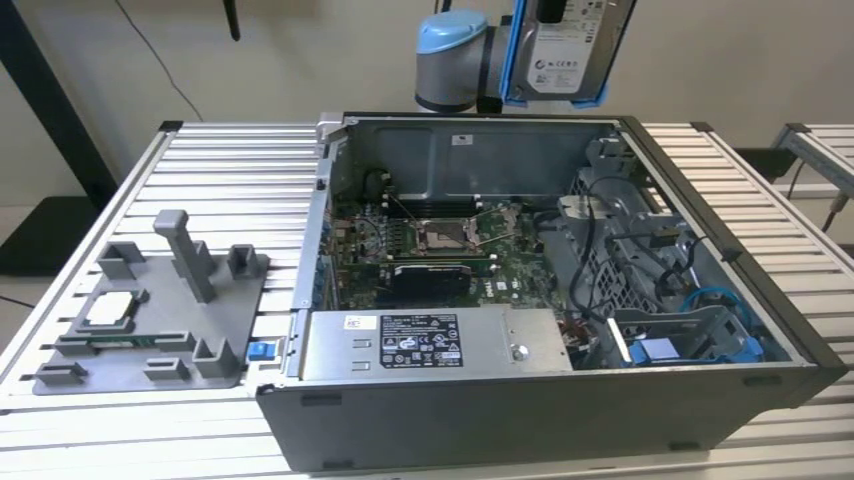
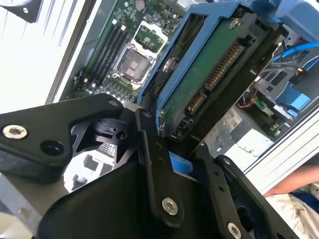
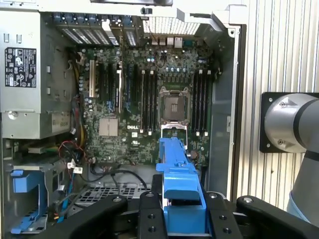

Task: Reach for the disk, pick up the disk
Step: 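Pick up the disk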

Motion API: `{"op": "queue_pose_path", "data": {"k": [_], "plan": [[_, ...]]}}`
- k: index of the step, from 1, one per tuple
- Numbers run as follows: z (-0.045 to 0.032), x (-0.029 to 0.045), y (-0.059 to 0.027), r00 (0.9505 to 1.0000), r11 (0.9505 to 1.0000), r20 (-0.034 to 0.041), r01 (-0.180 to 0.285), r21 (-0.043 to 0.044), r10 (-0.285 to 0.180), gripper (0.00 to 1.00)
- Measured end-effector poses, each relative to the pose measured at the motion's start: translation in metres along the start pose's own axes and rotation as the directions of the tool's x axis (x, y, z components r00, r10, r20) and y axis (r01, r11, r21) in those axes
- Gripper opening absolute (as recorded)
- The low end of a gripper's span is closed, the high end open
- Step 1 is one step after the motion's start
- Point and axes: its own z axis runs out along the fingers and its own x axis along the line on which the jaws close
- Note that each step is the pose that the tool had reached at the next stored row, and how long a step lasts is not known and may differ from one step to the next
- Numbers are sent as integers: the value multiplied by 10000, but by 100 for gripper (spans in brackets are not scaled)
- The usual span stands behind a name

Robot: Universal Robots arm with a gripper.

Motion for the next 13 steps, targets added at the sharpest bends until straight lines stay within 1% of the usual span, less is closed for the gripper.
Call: {"op": "queue_pose_path", "data": {"k": [5, 13], "plan": [[4, 0, -43, 10000, 10000, 0, 0, 0, 0, 0], [5, 0, -46, 10000, 10000, 0, -2, 0, 2, 0]]}}
